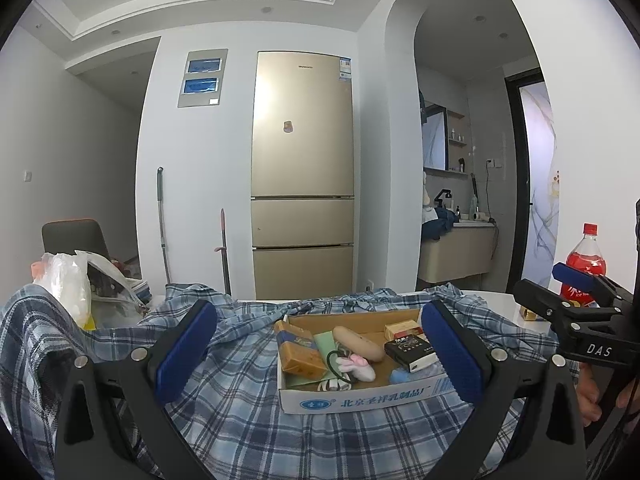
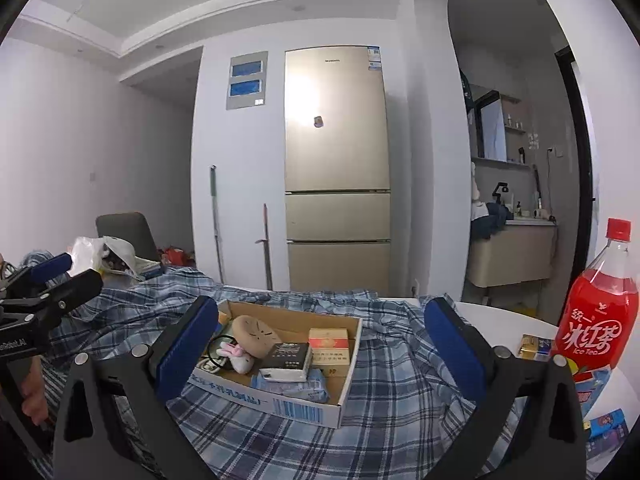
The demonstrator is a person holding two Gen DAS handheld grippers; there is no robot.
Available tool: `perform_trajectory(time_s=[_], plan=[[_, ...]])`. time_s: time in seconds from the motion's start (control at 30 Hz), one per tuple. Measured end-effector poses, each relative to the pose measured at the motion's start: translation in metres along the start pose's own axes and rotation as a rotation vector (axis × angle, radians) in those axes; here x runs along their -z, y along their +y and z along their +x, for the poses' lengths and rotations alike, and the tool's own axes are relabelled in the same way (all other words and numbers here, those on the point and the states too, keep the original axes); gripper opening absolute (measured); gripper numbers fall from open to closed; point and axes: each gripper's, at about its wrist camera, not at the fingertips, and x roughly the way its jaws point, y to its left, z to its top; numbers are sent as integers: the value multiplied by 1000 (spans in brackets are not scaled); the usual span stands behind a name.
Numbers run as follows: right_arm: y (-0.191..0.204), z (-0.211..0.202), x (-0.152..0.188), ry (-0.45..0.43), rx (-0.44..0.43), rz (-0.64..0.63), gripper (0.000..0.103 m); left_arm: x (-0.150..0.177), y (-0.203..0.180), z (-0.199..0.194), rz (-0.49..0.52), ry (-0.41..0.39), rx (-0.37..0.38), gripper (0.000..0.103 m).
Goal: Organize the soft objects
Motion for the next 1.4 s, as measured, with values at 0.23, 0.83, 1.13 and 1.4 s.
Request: perform_trajectory(time_s=[0.23, 0.83, 1.13, 1.4], plan=[[-4, 1, 0, 8, 15, 17, 103, 0, 0, 1, 1, 6, -1, 103], [1, -2, -1, 4, 23, -5, 103, 3, -2, 5, 9, 14, 15, 103], [2, -1, 0, 7, 26, -7, 103, 3, -1, 7, 9, 18, 17, 103], [2, -2, 0, 7, 26, -10, 103, 3, -2, 8, 9, 24, 17, 103]])
